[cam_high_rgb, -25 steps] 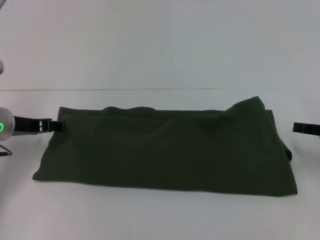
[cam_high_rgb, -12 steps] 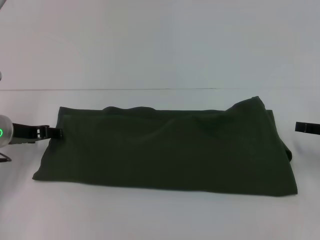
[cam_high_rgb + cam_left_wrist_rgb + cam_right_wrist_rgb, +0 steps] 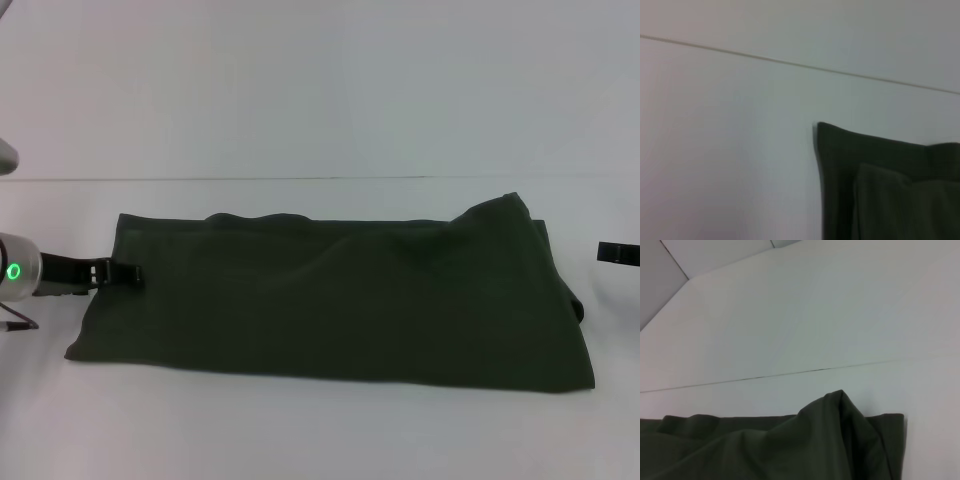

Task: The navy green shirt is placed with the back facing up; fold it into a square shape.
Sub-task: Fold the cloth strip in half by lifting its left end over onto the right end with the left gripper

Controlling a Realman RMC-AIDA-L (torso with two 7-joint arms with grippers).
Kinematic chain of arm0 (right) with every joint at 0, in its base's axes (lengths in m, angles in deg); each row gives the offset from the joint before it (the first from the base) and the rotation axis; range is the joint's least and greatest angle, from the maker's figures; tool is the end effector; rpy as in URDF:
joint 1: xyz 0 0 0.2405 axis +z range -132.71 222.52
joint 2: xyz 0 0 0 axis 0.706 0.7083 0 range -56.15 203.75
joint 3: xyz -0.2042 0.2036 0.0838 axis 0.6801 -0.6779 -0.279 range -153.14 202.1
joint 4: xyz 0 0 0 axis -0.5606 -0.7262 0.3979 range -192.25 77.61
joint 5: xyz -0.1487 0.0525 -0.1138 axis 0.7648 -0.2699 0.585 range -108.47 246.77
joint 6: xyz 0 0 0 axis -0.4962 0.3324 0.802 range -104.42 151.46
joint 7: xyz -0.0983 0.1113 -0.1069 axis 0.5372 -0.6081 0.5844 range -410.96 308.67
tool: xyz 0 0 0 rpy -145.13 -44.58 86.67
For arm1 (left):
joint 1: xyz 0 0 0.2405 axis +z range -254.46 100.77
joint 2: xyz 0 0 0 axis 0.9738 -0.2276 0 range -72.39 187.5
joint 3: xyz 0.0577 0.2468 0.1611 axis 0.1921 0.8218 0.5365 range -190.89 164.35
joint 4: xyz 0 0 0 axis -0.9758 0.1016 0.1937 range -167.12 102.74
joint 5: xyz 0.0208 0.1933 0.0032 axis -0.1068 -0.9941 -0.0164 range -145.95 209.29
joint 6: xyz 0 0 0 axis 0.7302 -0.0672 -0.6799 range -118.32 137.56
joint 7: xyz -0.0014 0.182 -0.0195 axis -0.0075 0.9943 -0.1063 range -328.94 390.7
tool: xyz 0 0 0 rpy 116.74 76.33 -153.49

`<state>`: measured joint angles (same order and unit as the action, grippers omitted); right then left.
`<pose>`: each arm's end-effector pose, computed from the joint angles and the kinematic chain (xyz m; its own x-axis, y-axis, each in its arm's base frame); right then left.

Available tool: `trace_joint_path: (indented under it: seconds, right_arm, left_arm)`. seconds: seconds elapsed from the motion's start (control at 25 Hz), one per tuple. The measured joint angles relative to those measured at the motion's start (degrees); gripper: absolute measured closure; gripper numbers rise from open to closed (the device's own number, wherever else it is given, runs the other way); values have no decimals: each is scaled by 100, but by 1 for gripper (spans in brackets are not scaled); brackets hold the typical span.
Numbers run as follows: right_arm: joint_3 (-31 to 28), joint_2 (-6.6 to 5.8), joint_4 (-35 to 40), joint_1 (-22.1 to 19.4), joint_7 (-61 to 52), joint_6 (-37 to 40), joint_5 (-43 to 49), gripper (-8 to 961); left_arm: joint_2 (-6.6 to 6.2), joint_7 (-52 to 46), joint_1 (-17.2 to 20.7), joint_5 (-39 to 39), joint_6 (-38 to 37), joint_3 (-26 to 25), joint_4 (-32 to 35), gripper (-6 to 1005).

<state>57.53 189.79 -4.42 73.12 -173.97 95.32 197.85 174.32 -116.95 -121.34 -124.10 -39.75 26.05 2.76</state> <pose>0.3532 0.4023 0.0397 0.4166 -0.6892 -0.5929 -0.9066 -0.2665 -0.3272 -0.3439 0.4670 -0.0231 0.3087 0.8299 0.4647 0.8637 -0.0399 -0.5023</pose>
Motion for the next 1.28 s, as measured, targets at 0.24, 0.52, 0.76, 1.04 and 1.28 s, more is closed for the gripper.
trace_joint_path:
  seconds: [0.24,0.52,0.76,1.04,1.28]
  right_arm:
    - [0,-30,-13,0,4,0,6,357]
    - [12,-35,-18,8,21,-5,21,357]
    - [17,-32,-18,23,-7,-9,124,357]
    - [-15,-34,-11,39,-22,-9,138,358]
    - [-3,-58,-10,47,-31,-8,138,358]
  left_arm:
    - [-10,20,-36,93,49,-8,-140,183]
    - [-30,189,-90,290,-73,3,-296,192]
    - [-55,549,-105,424,-167,-12,-340,410]
    - [-28,907,-101,679,-351,1,-202,577]
    - [103,950,-27,758,-513,90,222,767]
